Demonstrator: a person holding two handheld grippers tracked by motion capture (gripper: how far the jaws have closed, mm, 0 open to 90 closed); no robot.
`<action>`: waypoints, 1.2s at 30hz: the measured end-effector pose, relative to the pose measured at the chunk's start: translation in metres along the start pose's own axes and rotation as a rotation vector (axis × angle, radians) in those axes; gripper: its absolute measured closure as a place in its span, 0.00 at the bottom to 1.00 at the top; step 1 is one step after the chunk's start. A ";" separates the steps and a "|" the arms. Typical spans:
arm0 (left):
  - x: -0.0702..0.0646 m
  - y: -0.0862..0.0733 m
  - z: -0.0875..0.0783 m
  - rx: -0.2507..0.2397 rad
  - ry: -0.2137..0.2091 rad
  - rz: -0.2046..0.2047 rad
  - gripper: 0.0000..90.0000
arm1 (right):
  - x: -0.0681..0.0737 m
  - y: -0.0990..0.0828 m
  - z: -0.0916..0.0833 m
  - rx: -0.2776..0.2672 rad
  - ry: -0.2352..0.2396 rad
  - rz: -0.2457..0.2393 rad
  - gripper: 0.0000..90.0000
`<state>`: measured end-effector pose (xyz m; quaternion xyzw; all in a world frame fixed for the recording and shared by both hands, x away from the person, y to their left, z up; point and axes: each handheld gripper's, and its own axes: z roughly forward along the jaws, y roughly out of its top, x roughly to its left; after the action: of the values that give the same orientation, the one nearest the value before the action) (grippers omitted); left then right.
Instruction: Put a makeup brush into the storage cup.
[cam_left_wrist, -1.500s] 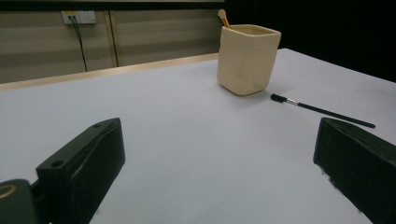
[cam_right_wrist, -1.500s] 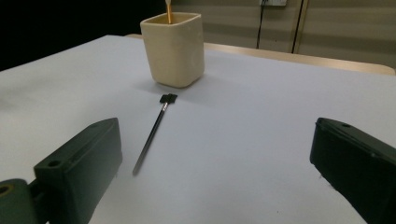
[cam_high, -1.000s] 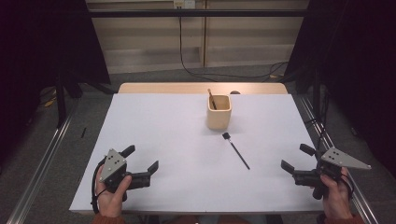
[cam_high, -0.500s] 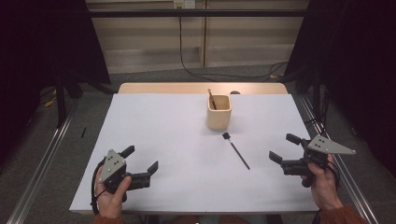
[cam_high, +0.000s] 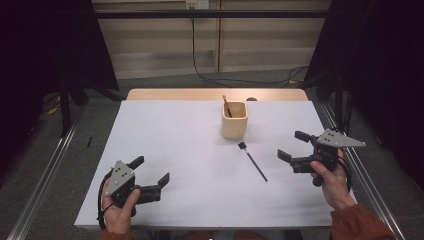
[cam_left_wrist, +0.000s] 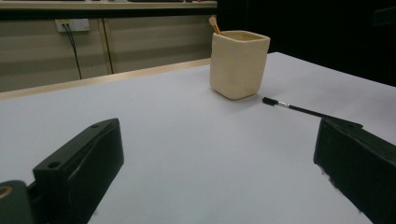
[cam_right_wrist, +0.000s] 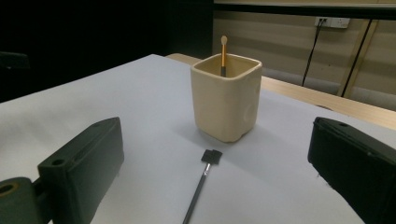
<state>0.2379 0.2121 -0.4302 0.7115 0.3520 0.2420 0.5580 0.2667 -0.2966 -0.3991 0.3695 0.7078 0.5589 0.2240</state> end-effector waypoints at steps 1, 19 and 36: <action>0.000 0.000 0.000 0.000 -0.001 -0.001 0.02 | 0.000 0.001 0.002 0.002 0.003 -0.004 0.03; 0.000 0.000 0.001 0.003 -0.010 -0.001 0.02 | 0.000 0.032 0.040 0.004 0.023 -0.048 0.02; 0.001 0.000 0.002 0.004 -0.014 0.008 0.02 | -0.004 0.054 0.076 0.044 0.068 -0.060 0.02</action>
<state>0.2401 0.2119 -0.4306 0.7157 0.3456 0.2386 0.5580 0.3393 -0.2465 -0.3690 0.3336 0.7378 0.5486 0.2083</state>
